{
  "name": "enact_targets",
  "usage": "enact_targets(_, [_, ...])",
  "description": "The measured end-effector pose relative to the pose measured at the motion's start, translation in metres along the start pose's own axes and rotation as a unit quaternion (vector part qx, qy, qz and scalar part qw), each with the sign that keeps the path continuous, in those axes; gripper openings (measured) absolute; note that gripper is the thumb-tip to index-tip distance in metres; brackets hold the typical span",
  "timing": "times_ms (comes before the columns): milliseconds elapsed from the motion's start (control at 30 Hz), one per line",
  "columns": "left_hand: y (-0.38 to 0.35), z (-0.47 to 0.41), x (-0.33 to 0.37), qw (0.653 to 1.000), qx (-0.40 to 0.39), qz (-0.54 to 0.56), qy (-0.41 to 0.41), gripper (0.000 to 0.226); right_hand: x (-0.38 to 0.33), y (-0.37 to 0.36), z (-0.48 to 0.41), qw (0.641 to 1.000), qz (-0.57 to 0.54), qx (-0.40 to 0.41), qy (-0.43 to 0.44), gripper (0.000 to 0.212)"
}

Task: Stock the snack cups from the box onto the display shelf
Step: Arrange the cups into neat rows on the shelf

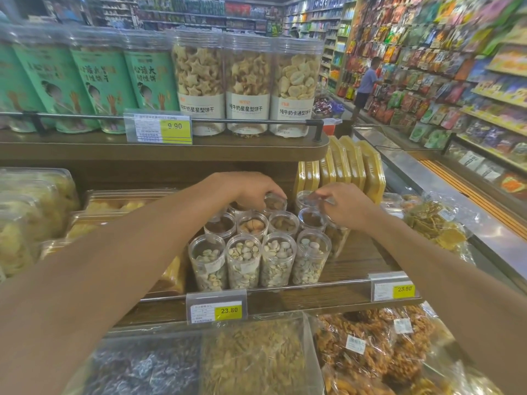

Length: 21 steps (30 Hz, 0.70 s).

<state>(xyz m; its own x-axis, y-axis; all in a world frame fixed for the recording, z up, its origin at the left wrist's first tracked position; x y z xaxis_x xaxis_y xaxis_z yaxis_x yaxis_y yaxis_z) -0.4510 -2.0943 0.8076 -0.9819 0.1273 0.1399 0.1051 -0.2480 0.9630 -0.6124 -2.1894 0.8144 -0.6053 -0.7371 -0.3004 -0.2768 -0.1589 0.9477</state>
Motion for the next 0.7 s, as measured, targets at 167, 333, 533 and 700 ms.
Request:
enact_targets(167, [0.0028,-0.0014,0.0013,0.999,0.033,-0.011,-0.003,0.052,-0.0046,0.0037,0.0013,1.0,-0.003,0.008,0.006,0.027])
enact_targets(333, [0.0059,-0.0037,0.005,0.998,0.056,-0.028,-0.012,0.047,-0.0047,-0.0008,0.0003,1.0,-0.005,-0.002,-0.006,0.027])
enact_targets(533, [0.0039,0.0043,0.0072,0.997,0.065,-0.028,-0.035,0.044,-0.0051,-0.0002,0.0034,1.0,-0.021,0.01,-0.012,0.027])
enact_targets(700, [0.0028,0.0037,-0.0003,0.997,0.07,0.009,-0.012,0.043,-0.0043,-0.0003,0.0016,0.999,-0.025,0.021,-0.023,0.025])
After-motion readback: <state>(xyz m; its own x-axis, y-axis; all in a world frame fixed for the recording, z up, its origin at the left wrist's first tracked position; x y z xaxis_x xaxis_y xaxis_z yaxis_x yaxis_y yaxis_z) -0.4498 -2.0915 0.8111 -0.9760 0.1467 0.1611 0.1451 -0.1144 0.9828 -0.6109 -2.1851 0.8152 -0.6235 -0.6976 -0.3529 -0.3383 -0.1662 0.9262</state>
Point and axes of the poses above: each hand's wrist, its own z-axis away from the middle knuckle, its own y-axis out of the back of the hand, x = y × z, the point moved 8 cm from there along -z, towards the middle knuckle, and after that the axes turned 12 degrees about -y, right-handed, at the moved point
